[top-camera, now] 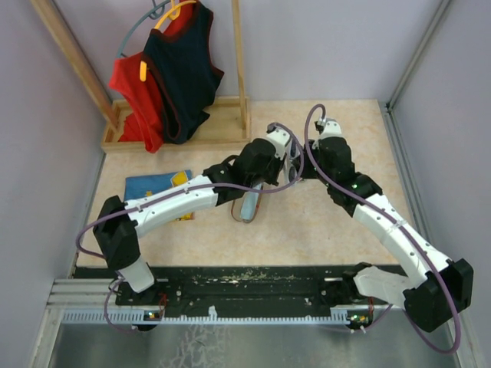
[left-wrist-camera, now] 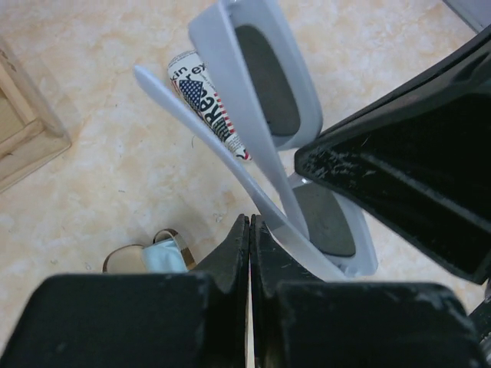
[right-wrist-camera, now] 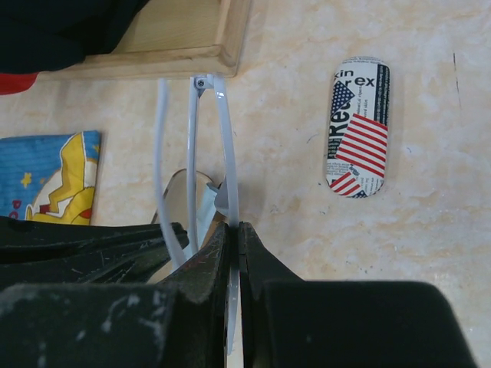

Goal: Organize the sunglasses
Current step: Fold the sunglasses.

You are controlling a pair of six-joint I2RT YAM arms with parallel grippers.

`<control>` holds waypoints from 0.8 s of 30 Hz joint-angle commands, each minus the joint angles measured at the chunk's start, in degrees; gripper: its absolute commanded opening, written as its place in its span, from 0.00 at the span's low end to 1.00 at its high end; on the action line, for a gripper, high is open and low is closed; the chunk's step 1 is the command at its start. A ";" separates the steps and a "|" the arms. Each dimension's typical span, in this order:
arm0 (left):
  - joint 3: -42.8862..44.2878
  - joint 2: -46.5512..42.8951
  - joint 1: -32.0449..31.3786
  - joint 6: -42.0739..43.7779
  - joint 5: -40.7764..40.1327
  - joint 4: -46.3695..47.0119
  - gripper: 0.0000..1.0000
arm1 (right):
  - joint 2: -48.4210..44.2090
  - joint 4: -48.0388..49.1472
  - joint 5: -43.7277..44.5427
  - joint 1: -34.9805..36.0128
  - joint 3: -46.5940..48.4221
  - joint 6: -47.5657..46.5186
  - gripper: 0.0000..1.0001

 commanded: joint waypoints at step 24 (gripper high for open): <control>-21.48 -15.70 13.25 -10.54 -2.60 4.13 0.43 | -7.09 -2.03 2.52 -0.19 -8.89 2.09 0.00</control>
